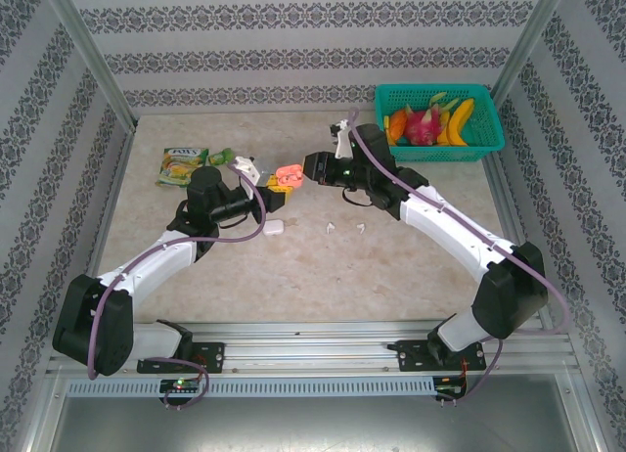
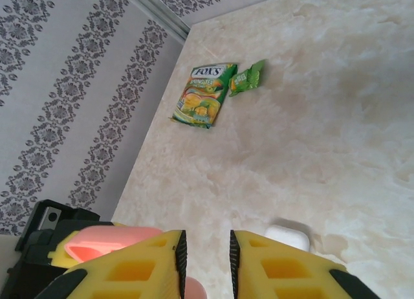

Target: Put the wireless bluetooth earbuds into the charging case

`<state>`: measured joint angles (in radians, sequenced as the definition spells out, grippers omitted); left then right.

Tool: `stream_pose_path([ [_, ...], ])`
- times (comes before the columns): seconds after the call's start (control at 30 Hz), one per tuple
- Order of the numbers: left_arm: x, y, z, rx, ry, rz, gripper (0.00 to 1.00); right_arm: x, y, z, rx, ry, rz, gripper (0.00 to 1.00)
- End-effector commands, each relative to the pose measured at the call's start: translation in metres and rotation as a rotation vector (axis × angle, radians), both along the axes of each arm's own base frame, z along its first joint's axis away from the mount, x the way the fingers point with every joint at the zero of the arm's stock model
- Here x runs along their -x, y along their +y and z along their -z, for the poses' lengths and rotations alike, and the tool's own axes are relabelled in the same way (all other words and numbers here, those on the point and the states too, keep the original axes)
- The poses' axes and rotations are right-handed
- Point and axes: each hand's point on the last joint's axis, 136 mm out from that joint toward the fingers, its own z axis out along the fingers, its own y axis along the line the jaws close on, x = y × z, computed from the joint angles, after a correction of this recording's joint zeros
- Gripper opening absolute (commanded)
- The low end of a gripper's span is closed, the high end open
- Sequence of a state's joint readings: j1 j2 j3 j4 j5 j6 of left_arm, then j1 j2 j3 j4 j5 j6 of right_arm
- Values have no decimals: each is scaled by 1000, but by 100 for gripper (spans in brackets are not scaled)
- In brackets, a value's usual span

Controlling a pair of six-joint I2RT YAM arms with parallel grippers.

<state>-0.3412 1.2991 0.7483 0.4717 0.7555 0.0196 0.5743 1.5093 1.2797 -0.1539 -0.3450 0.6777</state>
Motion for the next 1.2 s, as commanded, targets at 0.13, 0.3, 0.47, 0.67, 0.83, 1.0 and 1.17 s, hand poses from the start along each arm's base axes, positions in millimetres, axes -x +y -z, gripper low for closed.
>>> stream_pose_path([
  [0.13, -1, -5, -4, 1, -47, 10, 0, 29, 1, 3, 13, 20, -45, 26],
  [0.3, -2, -6, -4, 6, -46, 11, 0, 38, 7, 0, 10, 13, -65, 25],
  [0.47, -2, -6, -4, 7, -42, 11, 0, 38, 12, -1, 11, 10, -72, 26],
  [0.67, -3, -3, -1, 4, -38, -5, 0, 29, 3, 3, 33, -3, -28, 28],
  [0.83, -7, 2, 5, 10, -35, -58, 0, 22, -24, 36, 118, 42, 72, 38],
  [1.0, -15, 20, 14, 5, -45, -191, 0, 29, -53, 98, 255, 187, 190, 55],
  [1.17, -26, 48, 20, -3, -62, -374, 0, 36, -45, 145, 301, 299, 195, 60],
])
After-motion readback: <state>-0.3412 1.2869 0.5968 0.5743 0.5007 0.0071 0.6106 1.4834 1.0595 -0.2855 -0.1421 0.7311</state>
